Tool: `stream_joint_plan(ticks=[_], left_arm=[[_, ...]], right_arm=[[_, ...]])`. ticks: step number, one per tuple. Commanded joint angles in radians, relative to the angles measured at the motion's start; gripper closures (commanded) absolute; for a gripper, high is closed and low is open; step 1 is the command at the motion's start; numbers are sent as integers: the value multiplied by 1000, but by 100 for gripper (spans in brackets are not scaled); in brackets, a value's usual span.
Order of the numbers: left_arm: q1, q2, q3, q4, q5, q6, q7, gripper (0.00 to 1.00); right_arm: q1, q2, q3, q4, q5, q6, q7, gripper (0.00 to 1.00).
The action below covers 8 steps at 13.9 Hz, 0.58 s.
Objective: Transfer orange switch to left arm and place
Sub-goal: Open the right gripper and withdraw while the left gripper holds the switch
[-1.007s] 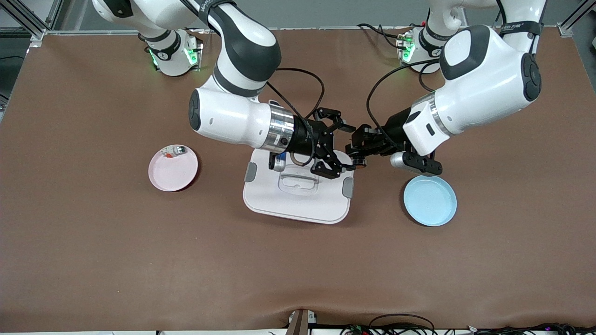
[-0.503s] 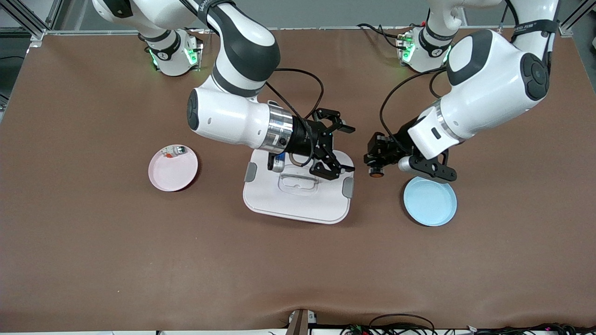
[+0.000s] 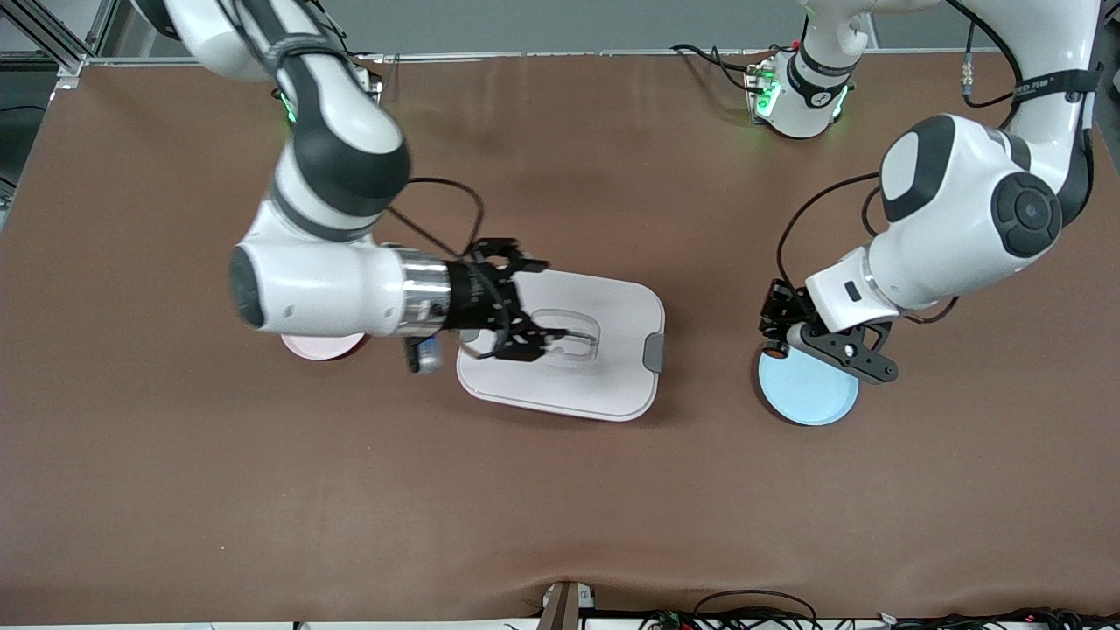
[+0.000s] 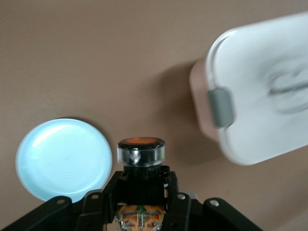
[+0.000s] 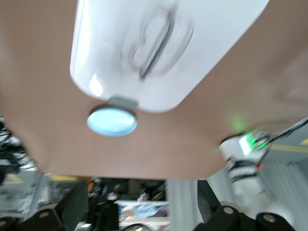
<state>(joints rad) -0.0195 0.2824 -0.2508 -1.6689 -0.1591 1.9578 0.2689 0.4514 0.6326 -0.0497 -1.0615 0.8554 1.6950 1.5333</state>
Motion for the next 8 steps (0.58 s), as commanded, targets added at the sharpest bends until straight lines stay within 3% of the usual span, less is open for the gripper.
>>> stream_joint_plan(ticks=[1, 4, 8], left_arm=[[41, 10, -4, -20, 87, -10, 178, 100], [88, 34, -4, -46, 165, 4, 404, 100], [141, 35, -4, -112, 182, 65, 674, 100]], right_arm=[[-55, -36, 16, 1, -87, -125, -141, 0], [-149, -53, 14, 1, -163, -296, -350, 0], [-241, -105, 16, 1, -373, -494, -681, 0]])
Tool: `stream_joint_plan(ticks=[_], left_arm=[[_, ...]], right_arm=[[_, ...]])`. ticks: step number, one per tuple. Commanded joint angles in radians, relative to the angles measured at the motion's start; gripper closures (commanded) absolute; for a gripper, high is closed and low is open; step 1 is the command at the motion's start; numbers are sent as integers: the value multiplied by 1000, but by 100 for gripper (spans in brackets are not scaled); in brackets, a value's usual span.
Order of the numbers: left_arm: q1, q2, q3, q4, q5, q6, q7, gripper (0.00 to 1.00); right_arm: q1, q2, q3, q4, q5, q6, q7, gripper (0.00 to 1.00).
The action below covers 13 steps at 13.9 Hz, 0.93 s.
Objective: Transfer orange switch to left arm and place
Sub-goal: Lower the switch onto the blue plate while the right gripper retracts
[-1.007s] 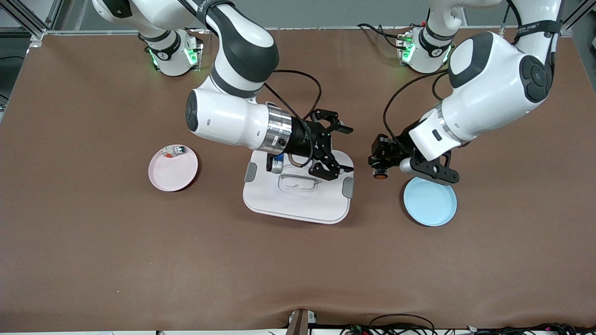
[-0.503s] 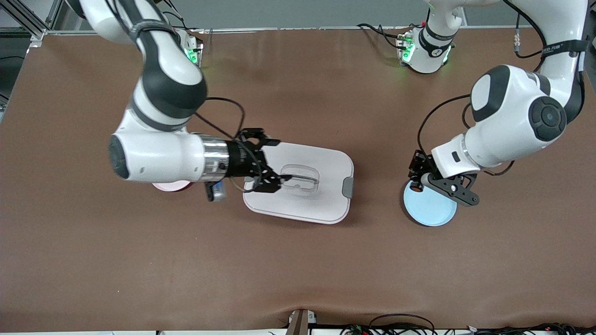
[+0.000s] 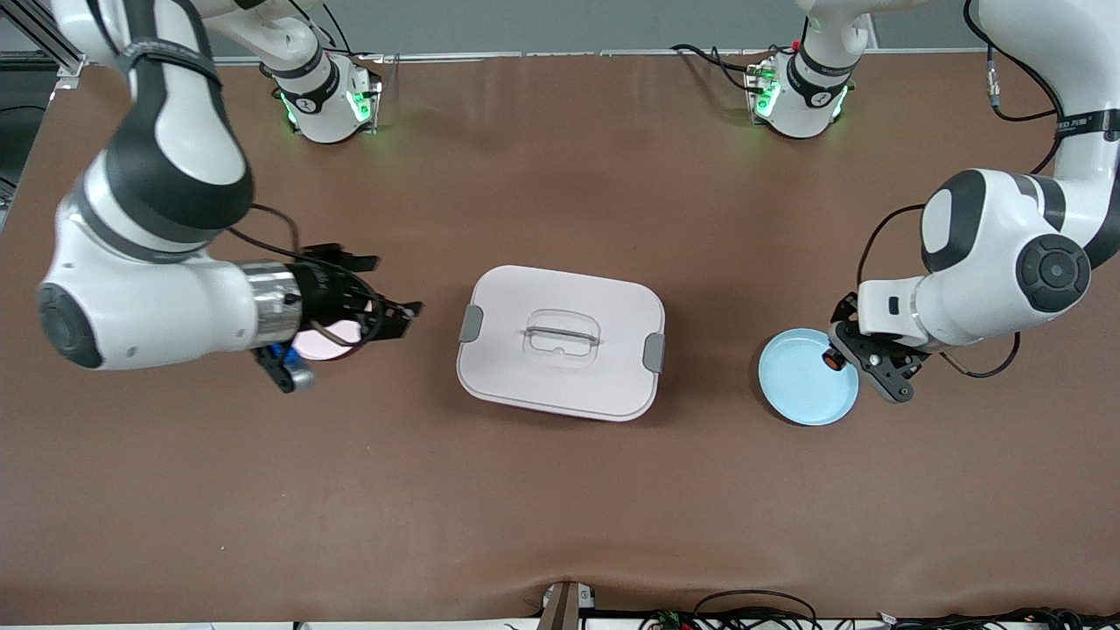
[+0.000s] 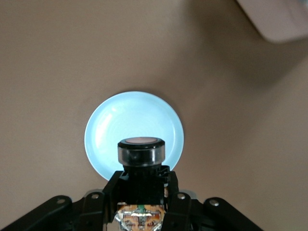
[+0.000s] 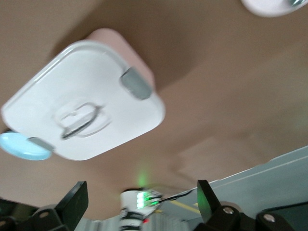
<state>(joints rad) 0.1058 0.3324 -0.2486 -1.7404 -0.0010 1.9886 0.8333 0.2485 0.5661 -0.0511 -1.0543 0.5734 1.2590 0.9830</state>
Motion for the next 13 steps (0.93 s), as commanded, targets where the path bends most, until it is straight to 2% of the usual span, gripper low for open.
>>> stream_joint_plan(ticks=[1, 8, 11, 13], left_arm=[[20, -15, -6, -56, 29, 51, 169, 100], [77, -6, -6, -200, 55, 248, 504, 100], [77, 2, -6, -281, 55, 373, 575, 100], [75, 37, -6, -300, 55, 456, 639, 100]], right_arm=[[-61, -46, 16, -6, -137, -87, -217, 0], [-187, -77, 16, -6, -450, -193, -748, 0], [-244, -89, 14, -6, -521, -225, -923, 0], [-287, -97, 16, -6, -565, -227, -1007, 0]])
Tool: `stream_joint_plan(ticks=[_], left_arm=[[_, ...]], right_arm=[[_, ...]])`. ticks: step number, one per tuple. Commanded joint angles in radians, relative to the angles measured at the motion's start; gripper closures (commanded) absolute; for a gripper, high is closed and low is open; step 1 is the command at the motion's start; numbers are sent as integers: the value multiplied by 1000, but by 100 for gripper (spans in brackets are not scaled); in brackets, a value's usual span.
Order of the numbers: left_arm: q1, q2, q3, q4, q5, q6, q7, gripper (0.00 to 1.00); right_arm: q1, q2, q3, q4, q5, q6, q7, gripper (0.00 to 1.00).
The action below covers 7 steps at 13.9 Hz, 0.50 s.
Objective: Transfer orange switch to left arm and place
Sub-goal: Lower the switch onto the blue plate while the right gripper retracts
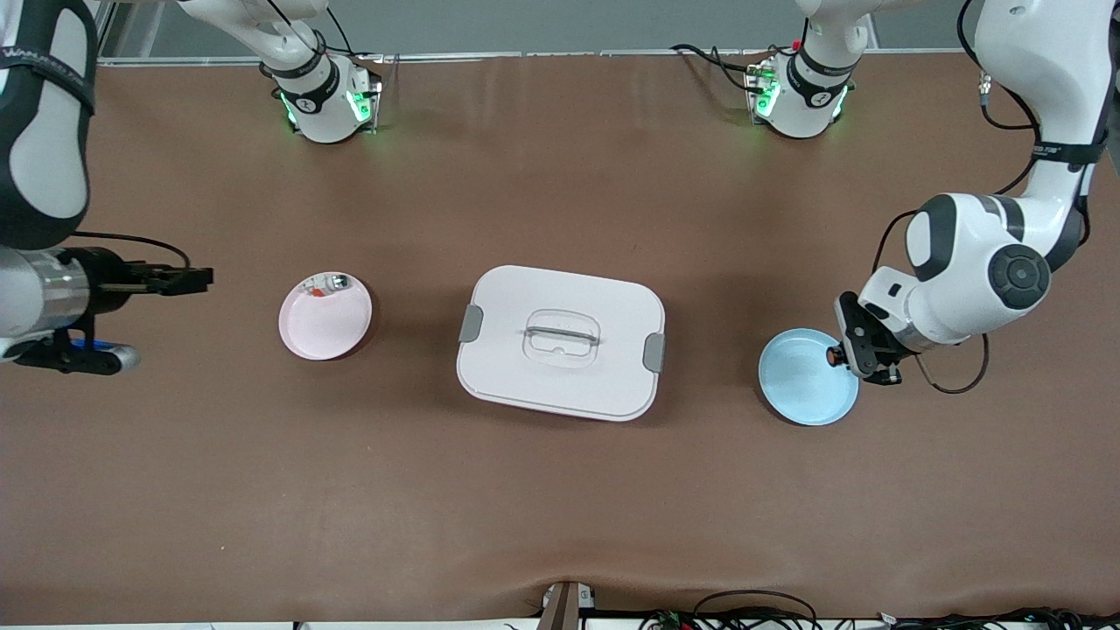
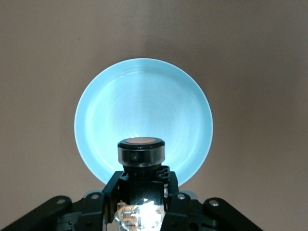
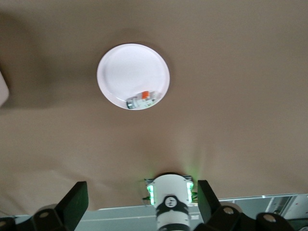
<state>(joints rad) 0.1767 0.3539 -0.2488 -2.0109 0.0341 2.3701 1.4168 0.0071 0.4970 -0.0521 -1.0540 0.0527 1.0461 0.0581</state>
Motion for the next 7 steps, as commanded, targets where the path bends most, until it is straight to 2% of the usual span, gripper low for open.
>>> stream_joint_plan(ticks=[1, 3, 7], left_arm=[[6, 45, -6, -29, 20, 115, 106, 100], [7, 88, -6, -31, 20, 188, 194, 100], [-8, 112, -4, -55, 21, 256, 206, 100]], right_arm=[[-51, -37, 17, -6, -75, -14, -121, 0], [-52, -43, 18, -6, -117, -14, -142, 0], [-49, -44, 20, -6, -112, -24, -130, 0]])
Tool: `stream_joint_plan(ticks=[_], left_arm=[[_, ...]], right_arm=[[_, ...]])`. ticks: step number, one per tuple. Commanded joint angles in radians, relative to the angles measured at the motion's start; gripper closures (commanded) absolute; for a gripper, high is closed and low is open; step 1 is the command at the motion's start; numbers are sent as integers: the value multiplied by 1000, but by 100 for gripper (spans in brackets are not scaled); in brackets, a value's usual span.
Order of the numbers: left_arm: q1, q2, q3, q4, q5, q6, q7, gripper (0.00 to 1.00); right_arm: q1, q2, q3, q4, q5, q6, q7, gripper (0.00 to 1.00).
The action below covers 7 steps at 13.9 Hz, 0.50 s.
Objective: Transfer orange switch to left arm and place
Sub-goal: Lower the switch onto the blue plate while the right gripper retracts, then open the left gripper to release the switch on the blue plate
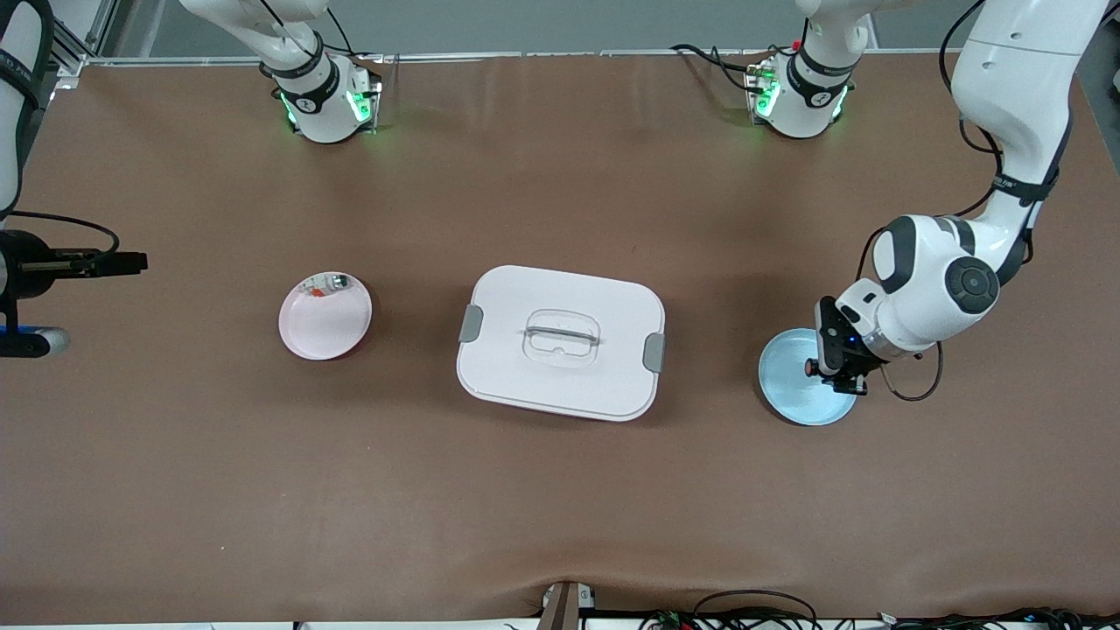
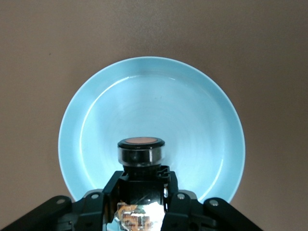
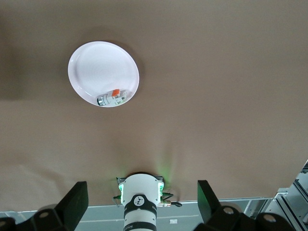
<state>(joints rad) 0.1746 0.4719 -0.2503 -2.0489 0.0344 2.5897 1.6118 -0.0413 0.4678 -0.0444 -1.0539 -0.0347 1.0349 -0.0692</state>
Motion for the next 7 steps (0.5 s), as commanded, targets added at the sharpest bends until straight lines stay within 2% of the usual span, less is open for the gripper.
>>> stream_joint_plan(ticks=[1, 3, 7], left_arm=[[-6, 8, -4, -20, 59, 59, 17, 100], [-1, 31, -4, -20, 140, 101, 11, 100], [-3, 48, -6, -22, 142, 107, 0, 100]], right_arm=[[0, -15, 12, -6, -25, -10, -1, 0], [-3, -24, 12, -6, -22, -1, 3, 0], [-6, -43, 15, -5, -18, 16, 3, 0]])
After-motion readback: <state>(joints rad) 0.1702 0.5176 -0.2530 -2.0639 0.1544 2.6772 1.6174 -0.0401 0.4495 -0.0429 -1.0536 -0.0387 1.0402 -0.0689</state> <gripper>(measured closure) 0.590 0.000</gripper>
